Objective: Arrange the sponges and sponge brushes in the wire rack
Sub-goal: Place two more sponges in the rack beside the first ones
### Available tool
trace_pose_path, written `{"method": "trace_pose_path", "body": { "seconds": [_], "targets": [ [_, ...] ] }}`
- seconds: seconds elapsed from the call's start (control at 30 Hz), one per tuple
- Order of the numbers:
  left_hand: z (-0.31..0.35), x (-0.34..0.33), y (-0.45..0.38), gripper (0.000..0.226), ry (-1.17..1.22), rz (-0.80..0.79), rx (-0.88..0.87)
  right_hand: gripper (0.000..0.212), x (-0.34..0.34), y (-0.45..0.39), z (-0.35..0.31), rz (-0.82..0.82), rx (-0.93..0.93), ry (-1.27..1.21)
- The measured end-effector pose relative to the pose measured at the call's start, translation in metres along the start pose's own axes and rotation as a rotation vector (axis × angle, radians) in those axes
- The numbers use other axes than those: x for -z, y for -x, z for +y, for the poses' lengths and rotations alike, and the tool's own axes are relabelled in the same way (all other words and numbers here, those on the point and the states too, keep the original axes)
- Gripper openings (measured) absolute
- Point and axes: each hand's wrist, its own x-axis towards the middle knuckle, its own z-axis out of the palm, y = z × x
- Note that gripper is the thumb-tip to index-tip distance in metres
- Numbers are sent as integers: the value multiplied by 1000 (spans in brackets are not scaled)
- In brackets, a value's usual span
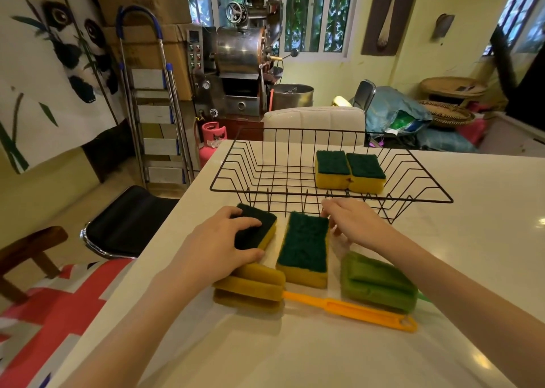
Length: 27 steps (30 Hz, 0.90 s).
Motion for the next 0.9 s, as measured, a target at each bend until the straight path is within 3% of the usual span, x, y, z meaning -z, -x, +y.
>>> {"method": "trace_pose_path", "body": {
  "seconds": [0.1, 0.27, 0.37, 0.63, 0.9],
  "targets": [
    [0, 3, -1, 65, -16, -35, 6, 44, 3, 12, -6, -60, 109, 138],
    [1, 10, -6, 71, -43, -46, 34, 75, 11, 34, -19, -236, 281, 239],
    [3, 10, -7, 69, -25, -33, 64, 86, 6, 37, -20, -240, 325, 367],
    [-1, 21, -5, 50, 117, -81, -21, 76, 6, 35, -15, -272, 396, 296],
    [13, 55, 8, 42, 202, 3, -118, 69, 46, 41, -16, -257, 508, 159]
  ]
}}
